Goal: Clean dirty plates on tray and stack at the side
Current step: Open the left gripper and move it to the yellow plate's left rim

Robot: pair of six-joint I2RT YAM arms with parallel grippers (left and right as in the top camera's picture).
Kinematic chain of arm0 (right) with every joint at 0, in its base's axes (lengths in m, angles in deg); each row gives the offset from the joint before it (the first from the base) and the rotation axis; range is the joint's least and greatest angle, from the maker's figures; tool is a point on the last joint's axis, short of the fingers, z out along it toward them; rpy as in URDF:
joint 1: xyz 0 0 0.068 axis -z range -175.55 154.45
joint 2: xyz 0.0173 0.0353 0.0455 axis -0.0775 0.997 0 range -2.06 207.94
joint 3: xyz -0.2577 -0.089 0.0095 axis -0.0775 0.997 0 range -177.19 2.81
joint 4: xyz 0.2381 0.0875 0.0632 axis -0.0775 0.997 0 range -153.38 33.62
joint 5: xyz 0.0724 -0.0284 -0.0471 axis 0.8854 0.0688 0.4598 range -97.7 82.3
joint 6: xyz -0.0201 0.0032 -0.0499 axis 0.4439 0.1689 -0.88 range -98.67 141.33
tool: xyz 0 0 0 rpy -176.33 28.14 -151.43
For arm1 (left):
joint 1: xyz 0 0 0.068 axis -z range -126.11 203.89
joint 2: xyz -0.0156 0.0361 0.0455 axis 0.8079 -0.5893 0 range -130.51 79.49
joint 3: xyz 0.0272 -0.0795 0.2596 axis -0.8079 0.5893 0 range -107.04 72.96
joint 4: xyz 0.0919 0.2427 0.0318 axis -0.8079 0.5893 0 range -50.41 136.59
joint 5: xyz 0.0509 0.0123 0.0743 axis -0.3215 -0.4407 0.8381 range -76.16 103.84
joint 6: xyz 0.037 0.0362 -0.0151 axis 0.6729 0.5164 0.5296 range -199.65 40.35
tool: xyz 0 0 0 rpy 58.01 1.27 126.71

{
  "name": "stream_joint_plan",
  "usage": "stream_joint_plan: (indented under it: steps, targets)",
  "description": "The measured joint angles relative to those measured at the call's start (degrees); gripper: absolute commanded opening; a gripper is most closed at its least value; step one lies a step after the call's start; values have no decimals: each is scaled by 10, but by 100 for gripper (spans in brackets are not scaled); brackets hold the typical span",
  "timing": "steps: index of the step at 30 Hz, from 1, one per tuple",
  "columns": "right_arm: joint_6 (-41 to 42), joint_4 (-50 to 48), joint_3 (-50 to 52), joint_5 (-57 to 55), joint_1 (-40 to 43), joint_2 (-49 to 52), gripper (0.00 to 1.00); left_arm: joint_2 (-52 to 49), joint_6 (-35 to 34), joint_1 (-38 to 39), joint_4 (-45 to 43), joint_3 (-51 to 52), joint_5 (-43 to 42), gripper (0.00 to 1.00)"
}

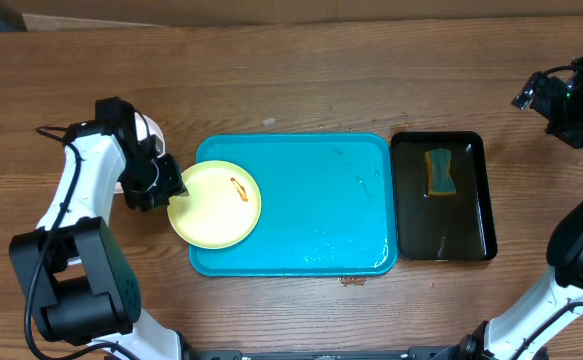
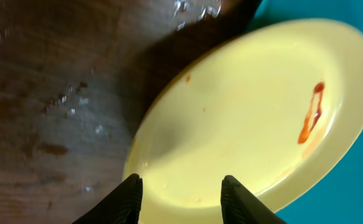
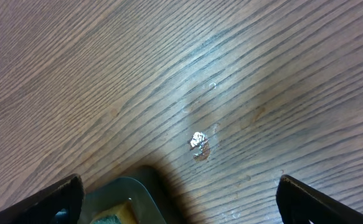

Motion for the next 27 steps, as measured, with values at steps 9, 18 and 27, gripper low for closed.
stream_joint_plan:
  steps: [9,18,27]
  targets:
    - [0,0,0,0,0,0,100,0,-19,0,42,1,45,44]
    - [1,0,0,0,0,0,100,2,-67,0,33,15,122,26]
    - [0,0,0,0,0,0,100,3,-65,4,-16,85,87,23]
